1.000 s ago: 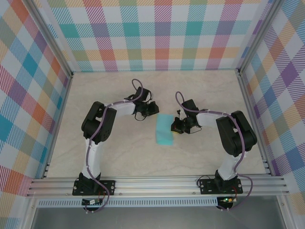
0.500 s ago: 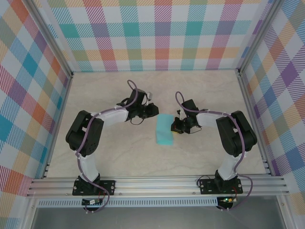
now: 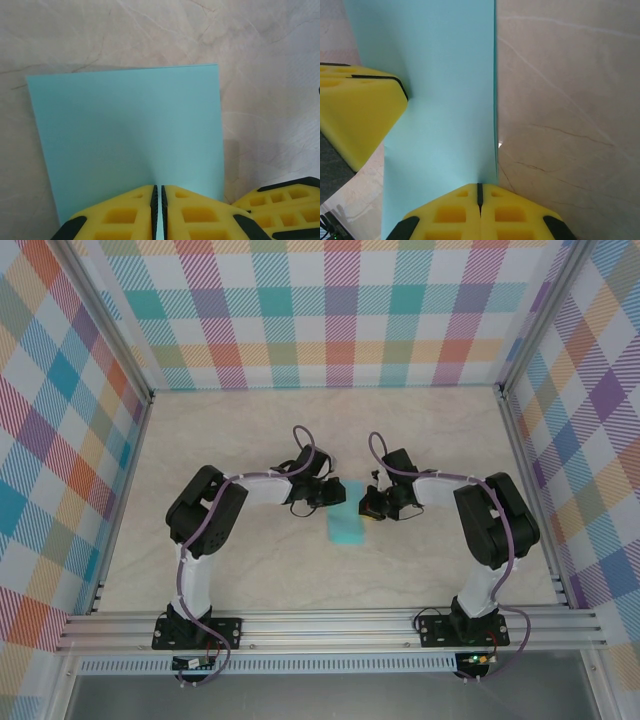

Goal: Fold a paper plane with a square sheet of paper (fold left side to right side)
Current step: Hold the square sheet of paper at the center of the table, then first fold the square sheet of paper in half at the center of the table.

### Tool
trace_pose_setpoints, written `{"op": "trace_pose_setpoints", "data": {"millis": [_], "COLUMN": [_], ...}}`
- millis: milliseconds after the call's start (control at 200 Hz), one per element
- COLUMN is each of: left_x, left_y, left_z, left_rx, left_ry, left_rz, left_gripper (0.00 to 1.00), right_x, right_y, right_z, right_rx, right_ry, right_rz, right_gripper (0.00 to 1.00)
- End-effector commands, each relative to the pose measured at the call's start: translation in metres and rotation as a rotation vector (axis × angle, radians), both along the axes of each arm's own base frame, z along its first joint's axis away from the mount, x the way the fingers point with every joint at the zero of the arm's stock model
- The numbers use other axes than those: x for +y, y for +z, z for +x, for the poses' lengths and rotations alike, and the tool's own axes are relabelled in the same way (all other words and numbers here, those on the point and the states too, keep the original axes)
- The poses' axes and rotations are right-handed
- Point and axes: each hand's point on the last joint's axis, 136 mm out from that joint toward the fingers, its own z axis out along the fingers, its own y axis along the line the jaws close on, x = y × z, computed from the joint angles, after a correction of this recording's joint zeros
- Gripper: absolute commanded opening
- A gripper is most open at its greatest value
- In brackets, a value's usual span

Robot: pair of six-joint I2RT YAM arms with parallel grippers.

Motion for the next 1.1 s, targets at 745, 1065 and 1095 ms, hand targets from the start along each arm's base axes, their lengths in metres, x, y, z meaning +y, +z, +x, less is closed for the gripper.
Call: {"op": "trace_pose_setpoints", "data": {"millis": [745,1065,1095], "left_x": [0.009,0.007,0.007], "left_y": [-0.016,-0.001,-0.002], "left_z": [-0.018,-0.039,-0.042], "left_rx": [0.027,-0.01,-0.009], "left_ry": [-0.017,-0.114,-0.123], "left_rz": [0.099,0.065,0.063], "left_gripper": [0.13,0.13,0.13], "right_x": [0.031,0.01,0.01], "right_y": [0.011,-0.026,-0.028], "right_z": [0.076,0.056,0.055], "right_rx": [-0.013,0.111,0.114], "right_ry": [0.003,-0.026,-0.024], "right_rz": [0.114,-0.045,-0.05], "right_gripper": [0.0,0.0,0.0]}}
